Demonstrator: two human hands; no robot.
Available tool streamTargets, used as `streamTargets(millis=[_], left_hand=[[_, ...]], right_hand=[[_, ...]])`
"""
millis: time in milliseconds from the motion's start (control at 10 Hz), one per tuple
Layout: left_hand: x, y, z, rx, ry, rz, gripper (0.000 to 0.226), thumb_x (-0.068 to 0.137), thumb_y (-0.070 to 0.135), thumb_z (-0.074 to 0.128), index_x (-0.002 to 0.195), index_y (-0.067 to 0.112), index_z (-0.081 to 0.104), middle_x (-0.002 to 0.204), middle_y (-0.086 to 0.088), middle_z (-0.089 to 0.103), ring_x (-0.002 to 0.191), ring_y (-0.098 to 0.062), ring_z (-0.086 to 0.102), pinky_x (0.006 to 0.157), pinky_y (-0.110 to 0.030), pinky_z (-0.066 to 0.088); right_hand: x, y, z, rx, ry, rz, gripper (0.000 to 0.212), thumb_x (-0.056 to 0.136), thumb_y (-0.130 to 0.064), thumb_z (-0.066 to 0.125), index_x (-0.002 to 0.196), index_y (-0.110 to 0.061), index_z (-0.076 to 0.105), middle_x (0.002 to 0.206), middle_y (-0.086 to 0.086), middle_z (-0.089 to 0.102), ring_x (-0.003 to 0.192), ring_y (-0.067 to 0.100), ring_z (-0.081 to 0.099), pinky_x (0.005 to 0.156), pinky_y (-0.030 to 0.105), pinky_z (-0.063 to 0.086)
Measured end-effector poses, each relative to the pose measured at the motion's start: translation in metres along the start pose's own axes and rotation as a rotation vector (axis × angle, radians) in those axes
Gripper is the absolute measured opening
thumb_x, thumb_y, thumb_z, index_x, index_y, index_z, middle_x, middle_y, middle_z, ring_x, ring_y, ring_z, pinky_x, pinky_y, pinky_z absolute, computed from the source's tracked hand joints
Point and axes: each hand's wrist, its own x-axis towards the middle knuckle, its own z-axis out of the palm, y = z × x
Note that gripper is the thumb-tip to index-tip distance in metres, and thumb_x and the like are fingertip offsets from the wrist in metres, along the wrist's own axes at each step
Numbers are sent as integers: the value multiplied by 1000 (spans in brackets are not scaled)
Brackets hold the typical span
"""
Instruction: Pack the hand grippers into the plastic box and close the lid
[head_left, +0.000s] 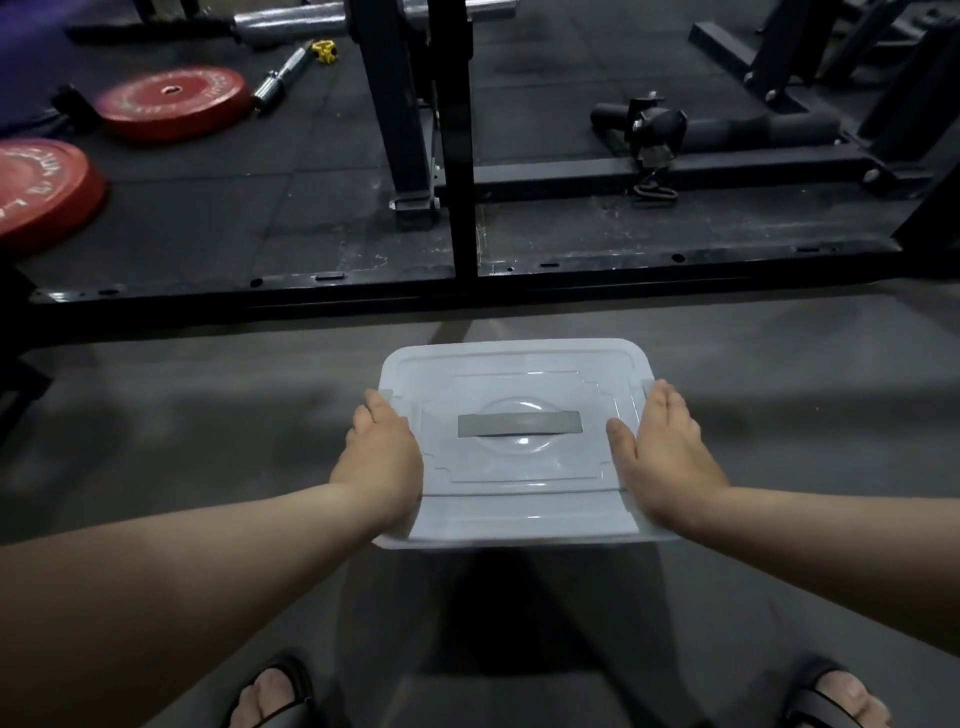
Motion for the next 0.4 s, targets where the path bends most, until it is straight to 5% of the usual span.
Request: streamTargets(millis=[100, 200, 300, 400], left_hand=[[4, 1, -11, 44, -84, 21, 66, 98, 13, 35, 153, 3, 0, 159, -14, 13, 139, -35, 29, 111, -48, 32], [6, -4, -31, 79, -153, 38, 51, 94, 20, 38, 142, 7, 30, 141, -12, 43, 115, -31, 53, 94, -45, 47], [-3, -1, -63, 125, -242, 143, 16, 92, 21, 38, 97, 14, 52, 95, -5, 61, 70, -17, 55, 60, -31, 48], [-25, 5, -92, 280, -277, 201, 10, 94, 23, 41, 89, 16, 48, 90, 1, 57, 76, -18, 56, 64, -28, 43]], right_hand=[[4, 0, -2, -106, -29, -40, 79, 101, -49, 30, 155, -5, -8, 163, 11, -11, 150, 26, -5, 122, 39, 6], [8, 3, -15, -242, -157, -42, 85, 99, -53, 32, 154, -3, -10, 162, 14, -13, 150, 28, -8, 122, 40, 5], [3, 2, -43, -309, -345, -42, 95, 95, -54, 42, 153, -6, -18, 162, 12, -11, 150, 31, 2, 120, 41, 13], [-15, -7, -74, -472, -520, -4, 83, 92, -51, 51, 153, -9, 14, 154, 12, 26, 136, 31, 38, 110, 38, 34]])
